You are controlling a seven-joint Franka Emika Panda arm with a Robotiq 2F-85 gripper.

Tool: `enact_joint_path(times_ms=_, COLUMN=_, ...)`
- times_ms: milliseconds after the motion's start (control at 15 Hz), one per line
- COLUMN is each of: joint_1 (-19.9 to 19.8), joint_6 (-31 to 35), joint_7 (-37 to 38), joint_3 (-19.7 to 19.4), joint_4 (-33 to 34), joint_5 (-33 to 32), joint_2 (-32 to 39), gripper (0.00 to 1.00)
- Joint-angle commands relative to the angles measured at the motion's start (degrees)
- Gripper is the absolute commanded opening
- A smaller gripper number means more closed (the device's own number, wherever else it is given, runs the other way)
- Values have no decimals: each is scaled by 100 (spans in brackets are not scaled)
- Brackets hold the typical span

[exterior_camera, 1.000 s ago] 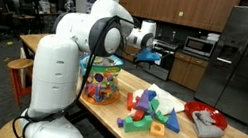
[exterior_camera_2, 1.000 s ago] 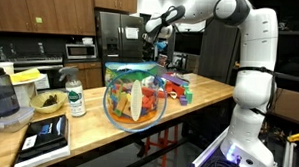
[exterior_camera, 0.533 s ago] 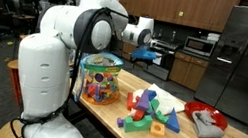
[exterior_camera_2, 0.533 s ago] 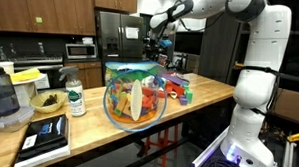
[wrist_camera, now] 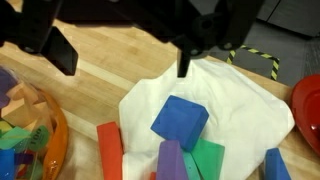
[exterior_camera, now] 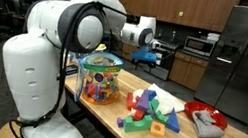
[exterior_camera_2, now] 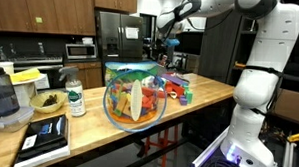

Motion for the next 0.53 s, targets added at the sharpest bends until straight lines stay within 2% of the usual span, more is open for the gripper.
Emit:
enact_joint_path(times_ms=0, joint_1=45, joint_6=-24, joint_7=251, joint_3=-43, joint_4=-564, joint_5=-93, joint_2=-316, gripper=100)
enact_joint_path(times_ms=400, joint_1=-2, joint_6=50, joint_7=575, joint_3=-97, joint_4=-1406, joint_5=-205, joint_2=-576, gripper=100)
enact_joint_path(times_ms=467, joint_1=50, joint_6=-29, joint_7=417, joint_3=-91, joint_4=-1066, joint_5=-59, joint_2=-293, gripper=100)
